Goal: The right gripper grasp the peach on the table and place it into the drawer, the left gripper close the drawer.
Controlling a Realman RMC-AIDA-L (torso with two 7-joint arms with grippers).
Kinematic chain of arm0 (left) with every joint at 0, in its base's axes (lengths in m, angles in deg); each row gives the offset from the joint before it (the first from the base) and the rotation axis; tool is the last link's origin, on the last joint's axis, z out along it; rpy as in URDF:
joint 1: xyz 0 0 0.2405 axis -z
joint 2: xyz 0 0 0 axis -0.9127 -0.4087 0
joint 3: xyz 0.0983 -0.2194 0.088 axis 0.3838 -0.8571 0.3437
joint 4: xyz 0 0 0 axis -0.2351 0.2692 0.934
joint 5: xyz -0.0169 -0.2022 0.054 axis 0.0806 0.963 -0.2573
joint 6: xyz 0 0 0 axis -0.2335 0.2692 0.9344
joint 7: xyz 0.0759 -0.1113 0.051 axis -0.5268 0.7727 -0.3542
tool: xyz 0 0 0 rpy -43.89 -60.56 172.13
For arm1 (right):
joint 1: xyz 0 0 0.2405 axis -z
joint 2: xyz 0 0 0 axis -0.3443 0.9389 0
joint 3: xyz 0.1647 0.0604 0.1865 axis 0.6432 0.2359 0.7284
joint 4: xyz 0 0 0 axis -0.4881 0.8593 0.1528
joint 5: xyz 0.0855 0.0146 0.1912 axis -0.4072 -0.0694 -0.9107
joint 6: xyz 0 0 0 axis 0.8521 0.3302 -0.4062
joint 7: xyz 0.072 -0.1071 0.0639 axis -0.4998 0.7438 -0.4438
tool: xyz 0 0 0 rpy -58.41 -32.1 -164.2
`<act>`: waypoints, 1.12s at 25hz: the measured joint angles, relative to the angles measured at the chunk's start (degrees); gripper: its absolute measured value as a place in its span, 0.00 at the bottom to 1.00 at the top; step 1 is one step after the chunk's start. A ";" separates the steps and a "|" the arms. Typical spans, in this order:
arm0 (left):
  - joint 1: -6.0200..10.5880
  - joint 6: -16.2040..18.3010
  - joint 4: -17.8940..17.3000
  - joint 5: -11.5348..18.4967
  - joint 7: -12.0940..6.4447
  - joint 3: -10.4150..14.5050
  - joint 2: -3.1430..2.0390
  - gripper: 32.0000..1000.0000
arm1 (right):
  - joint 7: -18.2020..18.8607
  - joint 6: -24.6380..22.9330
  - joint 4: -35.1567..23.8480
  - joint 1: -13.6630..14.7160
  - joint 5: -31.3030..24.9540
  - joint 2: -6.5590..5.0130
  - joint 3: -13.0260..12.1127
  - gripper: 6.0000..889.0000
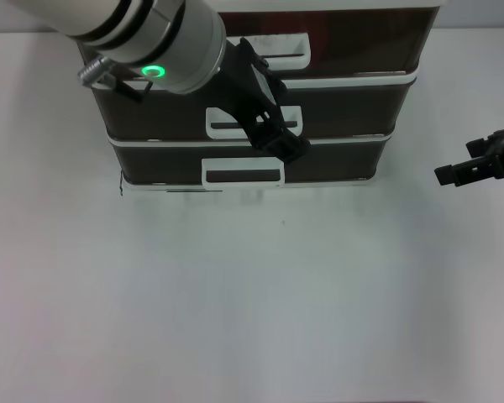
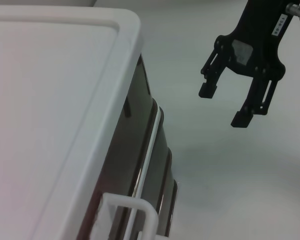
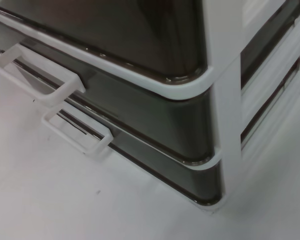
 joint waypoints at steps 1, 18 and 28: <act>0.00 0.00 -0.01 0.01 0.00 0.01 0.00 0.79 | 0.00 0.00 0.00 0.00 0.00 0.00 0.00 0.98; -1.02 1.99 -4.16 3.33 1.21 1.86 0.00 0.79 | 0.00 0.00 0.00 0.09 -0.01 0.00 0.00 0.98; -1.58 2.36 -6.90 3.00 3.53 4.41 -0.12 0.79 | 0.00 0.11 0.00 0.04 -0.10 0.10 0.13 0.98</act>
